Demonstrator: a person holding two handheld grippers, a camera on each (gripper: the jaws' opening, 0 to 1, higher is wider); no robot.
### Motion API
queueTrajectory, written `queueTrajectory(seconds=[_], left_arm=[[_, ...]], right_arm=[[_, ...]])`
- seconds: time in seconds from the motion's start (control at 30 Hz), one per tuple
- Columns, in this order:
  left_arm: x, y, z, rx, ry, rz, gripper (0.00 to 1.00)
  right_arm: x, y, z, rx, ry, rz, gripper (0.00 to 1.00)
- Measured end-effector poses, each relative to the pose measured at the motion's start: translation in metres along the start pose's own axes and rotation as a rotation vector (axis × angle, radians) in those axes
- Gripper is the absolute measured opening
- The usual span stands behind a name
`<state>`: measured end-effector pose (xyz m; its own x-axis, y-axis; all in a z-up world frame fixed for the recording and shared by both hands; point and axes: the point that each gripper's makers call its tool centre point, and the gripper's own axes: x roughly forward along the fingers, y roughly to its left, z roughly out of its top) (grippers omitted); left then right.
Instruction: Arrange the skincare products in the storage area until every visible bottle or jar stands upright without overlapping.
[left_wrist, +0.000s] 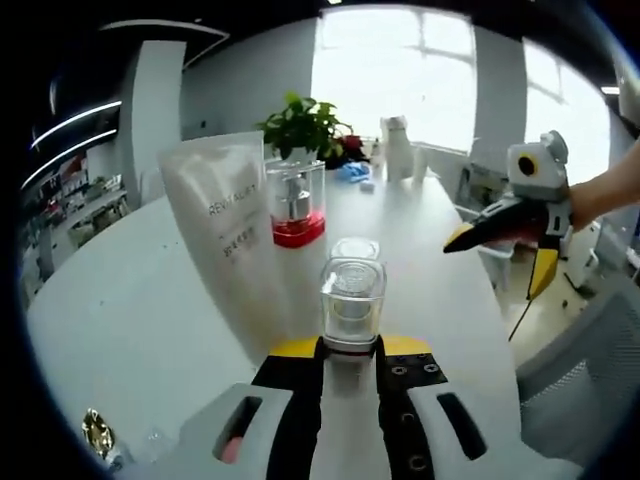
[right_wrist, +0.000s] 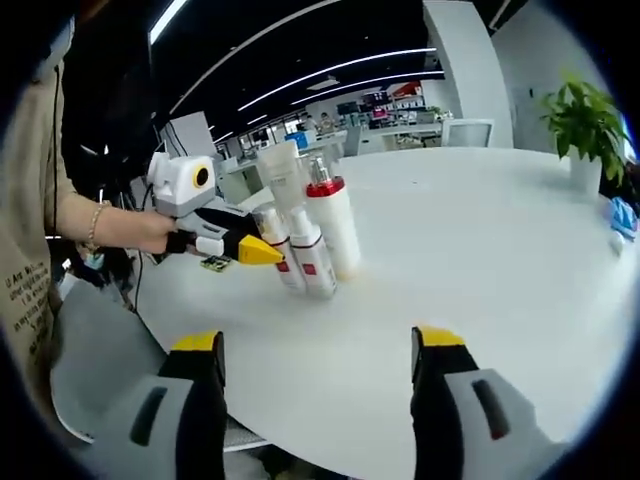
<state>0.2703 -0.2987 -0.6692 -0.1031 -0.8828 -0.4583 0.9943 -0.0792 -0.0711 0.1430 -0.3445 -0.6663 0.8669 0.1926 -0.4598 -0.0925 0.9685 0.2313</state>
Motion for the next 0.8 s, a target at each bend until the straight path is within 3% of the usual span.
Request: queueTrajectory(seconds=[0.33,0.4,0.5,0.57,0.8], left_arm=[[0.004,0.004,-0.003,0.038,-0.013,-0.032,0.17],[0.005,0.005,-0.004,0.040,-0.011,-0.036,0.17],[0.006,0.005,-0.004,0.051,-0.009,-0.043,0.17],[0.006,0.005,-0.004,0.055,-0.008,-0.049,0.17],[0.008,0.005,-0.003,0.068,-0.016,-0.075,0.17]], right_arm=[[-0.010,-0.018,0.006,0.022,-0.020,-0.150,0.90],[-0.014,-0.032,0.007,0.053,-0.024,-0.244,0.90],[-0.019,-0.039,0.015,0.096,-0.075,-0.316,0.90],[-0.021,-0.041,0.014,0.085,-0.067,-0.349,0.91],[-0.011,-0.028,0.014,0.088,-0.077,-0.315,0.99]])
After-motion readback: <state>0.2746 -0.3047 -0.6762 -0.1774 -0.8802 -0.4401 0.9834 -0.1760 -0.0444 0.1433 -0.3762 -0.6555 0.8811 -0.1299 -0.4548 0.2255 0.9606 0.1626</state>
